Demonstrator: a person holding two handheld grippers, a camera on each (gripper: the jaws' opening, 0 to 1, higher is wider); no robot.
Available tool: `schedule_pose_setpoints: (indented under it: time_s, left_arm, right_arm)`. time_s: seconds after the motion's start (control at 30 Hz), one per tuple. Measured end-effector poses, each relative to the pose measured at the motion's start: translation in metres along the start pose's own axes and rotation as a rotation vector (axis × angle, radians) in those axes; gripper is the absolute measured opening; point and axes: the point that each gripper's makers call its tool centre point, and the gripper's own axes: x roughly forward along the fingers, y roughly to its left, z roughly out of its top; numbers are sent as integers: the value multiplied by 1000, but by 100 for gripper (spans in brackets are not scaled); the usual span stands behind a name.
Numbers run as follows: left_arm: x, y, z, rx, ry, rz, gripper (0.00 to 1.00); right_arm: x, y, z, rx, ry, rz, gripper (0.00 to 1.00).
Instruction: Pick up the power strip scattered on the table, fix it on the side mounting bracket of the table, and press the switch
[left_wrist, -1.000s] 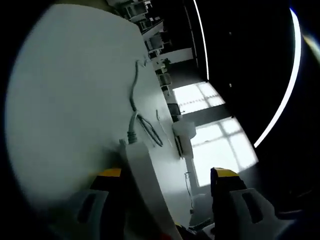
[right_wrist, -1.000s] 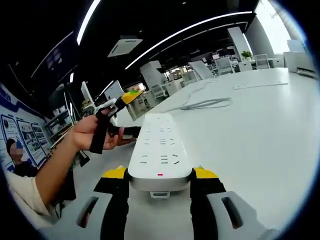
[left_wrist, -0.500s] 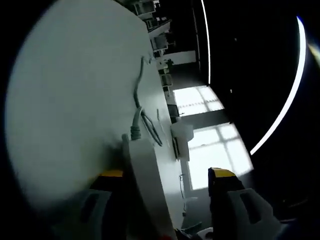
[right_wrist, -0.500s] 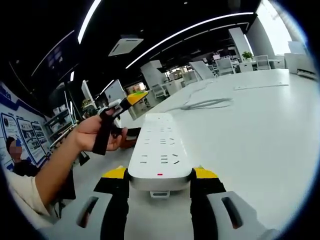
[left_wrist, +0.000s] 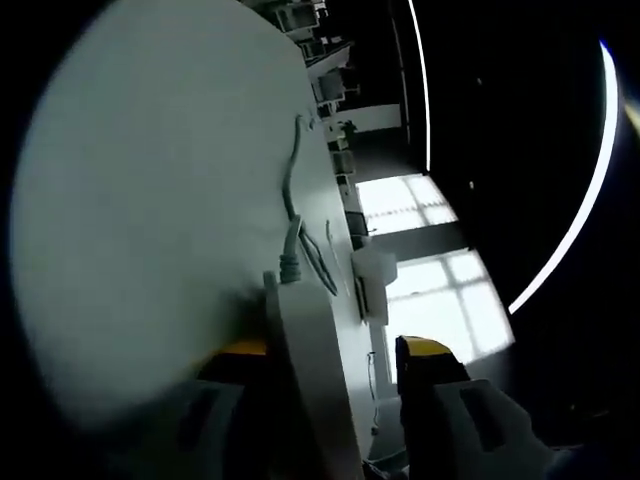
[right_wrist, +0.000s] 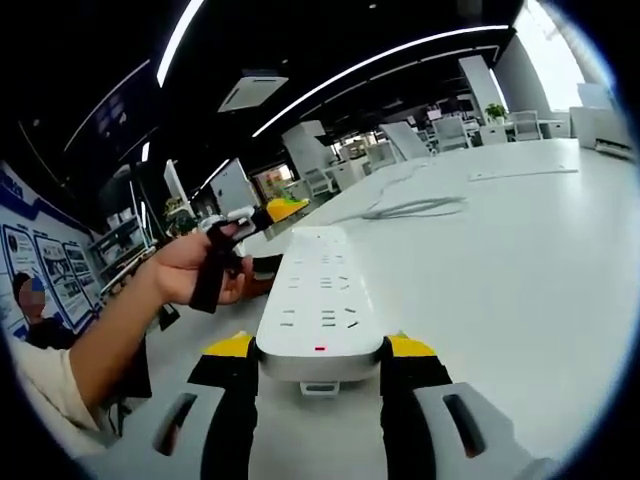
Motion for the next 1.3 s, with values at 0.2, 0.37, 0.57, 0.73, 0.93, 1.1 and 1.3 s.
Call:
schedule_pose_setpoints:
  time_s: [0.2, 0.37, 0.57, 0.73, 0.93, 1.1, 1.3]
  left_arm:
    - [1, 3, 1, -4, 2, 13, 45]
    - [2, 7, 1, 6, -7, 39, 40]
    - [3, 10, 1, 2, -10, 57, 37]
    - [3, 13, 0, 11, -11, 74, 33]
    - [3, 15, 1, 23, -7, 86, 31]
    - [4, 16, 1, 27, -7, 87, 30]
    - [3, 16, 1, 38, -6, 84, 30]
  right_arm:
    - [0, 0, 0, 3, 1, 3, 44]
    - [0, 0, 0, 4, -1, 3, 44]
    - [0, 0, -1, -6, 0, 0, 44]
    - [0, 0, -1, -10, -2, -1, 44]
    - [0, 0, -1, -11, -3, -1, 44]
    - [0, 1, -1, -25, -3, -7, 44]
    - [1, 0, -1, -46, -3, -16, 44]
